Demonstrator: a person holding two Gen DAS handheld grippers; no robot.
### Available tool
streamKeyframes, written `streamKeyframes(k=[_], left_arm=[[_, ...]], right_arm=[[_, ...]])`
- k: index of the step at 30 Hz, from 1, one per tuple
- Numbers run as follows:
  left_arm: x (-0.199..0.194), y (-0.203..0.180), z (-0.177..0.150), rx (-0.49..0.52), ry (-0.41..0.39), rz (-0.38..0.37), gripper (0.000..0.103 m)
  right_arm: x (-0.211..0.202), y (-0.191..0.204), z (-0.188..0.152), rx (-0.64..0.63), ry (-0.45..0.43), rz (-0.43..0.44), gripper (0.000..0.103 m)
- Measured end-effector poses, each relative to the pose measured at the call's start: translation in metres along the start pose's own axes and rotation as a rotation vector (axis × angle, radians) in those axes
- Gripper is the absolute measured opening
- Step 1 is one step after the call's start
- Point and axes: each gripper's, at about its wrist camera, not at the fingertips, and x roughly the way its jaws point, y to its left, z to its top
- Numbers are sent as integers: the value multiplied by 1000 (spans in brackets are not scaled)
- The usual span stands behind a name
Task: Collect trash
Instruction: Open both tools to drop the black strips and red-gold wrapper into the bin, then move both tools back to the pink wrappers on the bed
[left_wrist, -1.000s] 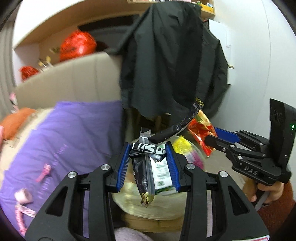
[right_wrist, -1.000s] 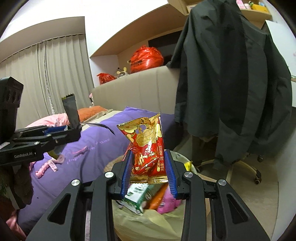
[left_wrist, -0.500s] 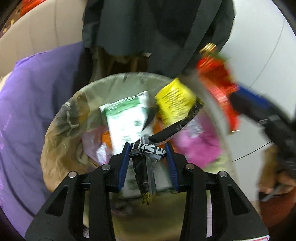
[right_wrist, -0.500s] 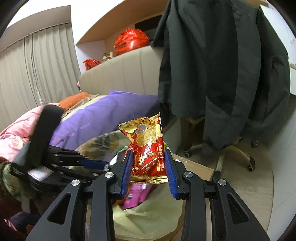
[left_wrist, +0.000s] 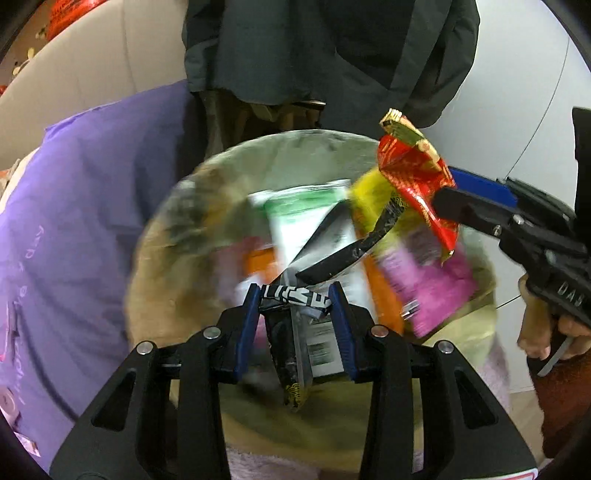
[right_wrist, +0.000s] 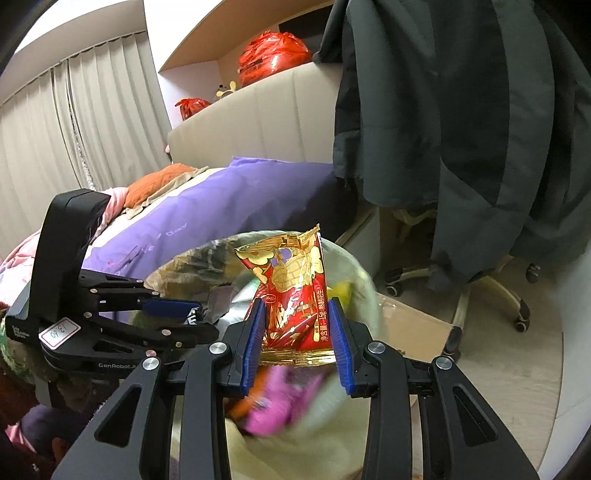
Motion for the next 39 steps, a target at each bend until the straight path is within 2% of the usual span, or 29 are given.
streamKeyframes(k=[11, 12, 16, 17, 22, 28, 39], left_arm=[[-22, 9, -8, -41, -56, -6, 40], [-25, 10, -10, -45, -60, -17, 42], [-33, 13, -12, -70, -79, -57, 63], [-36, 14, -13, -78, -90, -60, 64], [-60, 25, -17, -143, -161, -51, 64], [-100, 45, -32, -216, -246, 28, 64], [-158, 97, -89, -298, -299, 137, 64]], right_arm=[[-2, 7, 5, 19, 7, -3, 36], [-2, 5, 5, 31, 10, -3, 38], [-3, 1, 6, 70, 16, 0, 47], [-3, 1, 6, 74, 18, -1, 50], [-11, 5, 7, 78, 12, -11, 54], [-28, 24, 14, 50, -31, -9, 55], [-41, 99, 32, -72, -59, 25, 61]])
